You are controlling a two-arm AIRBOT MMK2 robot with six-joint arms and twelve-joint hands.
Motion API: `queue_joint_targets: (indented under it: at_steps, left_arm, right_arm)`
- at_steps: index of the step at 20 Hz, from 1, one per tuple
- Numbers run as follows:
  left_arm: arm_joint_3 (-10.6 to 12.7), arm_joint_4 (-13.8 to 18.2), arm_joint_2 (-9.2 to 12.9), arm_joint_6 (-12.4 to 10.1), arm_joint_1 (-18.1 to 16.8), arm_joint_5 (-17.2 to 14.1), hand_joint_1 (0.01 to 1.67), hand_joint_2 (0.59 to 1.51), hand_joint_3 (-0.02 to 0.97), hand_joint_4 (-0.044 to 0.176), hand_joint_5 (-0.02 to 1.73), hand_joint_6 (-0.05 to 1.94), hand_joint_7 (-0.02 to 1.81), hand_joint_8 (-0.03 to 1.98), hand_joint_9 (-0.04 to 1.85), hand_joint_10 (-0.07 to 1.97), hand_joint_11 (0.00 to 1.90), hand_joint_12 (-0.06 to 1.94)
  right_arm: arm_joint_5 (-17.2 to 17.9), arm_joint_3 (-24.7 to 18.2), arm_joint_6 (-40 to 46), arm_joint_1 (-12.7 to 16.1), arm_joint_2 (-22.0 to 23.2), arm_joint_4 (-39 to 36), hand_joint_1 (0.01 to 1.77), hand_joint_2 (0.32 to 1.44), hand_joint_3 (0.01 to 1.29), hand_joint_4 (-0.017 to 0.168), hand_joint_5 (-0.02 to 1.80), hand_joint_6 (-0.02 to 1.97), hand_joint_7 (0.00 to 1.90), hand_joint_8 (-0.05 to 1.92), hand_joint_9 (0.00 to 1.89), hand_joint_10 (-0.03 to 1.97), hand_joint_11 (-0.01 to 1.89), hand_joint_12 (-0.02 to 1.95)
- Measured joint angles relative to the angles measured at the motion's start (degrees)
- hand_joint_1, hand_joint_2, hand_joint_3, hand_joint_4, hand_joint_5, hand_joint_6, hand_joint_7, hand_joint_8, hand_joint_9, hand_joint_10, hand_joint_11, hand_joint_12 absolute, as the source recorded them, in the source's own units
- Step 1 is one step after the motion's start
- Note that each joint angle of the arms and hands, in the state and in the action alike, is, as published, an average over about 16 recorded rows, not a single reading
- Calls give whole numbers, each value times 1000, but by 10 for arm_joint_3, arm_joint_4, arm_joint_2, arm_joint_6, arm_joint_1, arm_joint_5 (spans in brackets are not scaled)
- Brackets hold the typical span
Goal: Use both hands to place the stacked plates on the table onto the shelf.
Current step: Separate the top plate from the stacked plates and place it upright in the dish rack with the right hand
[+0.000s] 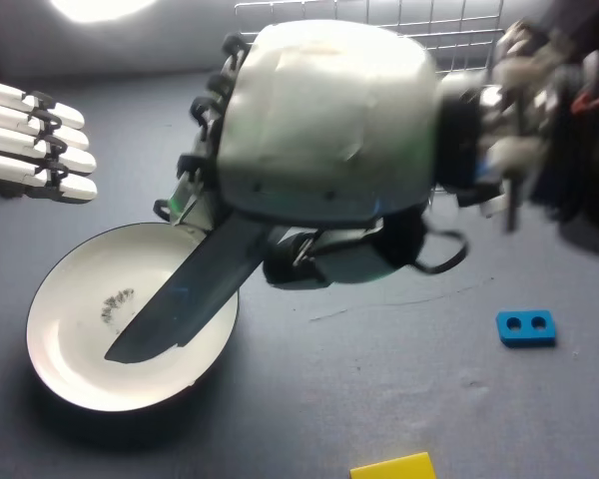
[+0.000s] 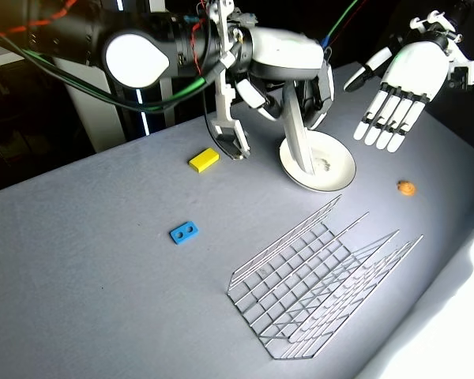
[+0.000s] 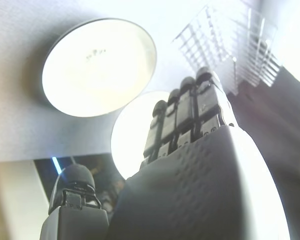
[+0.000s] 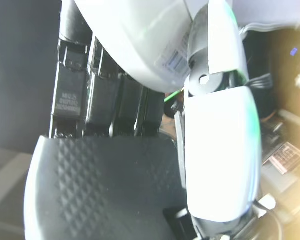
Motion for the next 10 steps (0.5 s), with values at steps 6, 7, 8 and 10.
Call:
queue_joint_targets:
  at_steps: [6,7,8,10]
  left_arm:
    - [-2,10,2,-8,0,7,17,1120,13,4,20,7,16,-4,21,4,12,9]
    - [-2,12,2,-9,1,8,17,1120,13,4,20,7,16,-5,21,4,12,9]
    - [-3,13,2,-9,1,9,17,1120,13,4,20,7,16,-5,21,4,11,9]
    - [-5,15,2,-10,2,10,17,1120,13,4,20,7,16,-5,21,3,11,8]
  right_arm:
    - [-31,11,285,62,42,-131,1190,968,11,6,949,965,1103,816,1361,2,972,956]
    - [-37,15,325,73,47,-145,1193,971,10,5,947,962,1104,814,1361,1,969,957]
    - [-44,20,360,83,52,-154,1195,975,10,5,946,959,1104,812,1360,0,965,958]
    - [-58,31,415,101,59,-159,1200,981,10,3,942,956,1104,813,1360,-2,959,960]
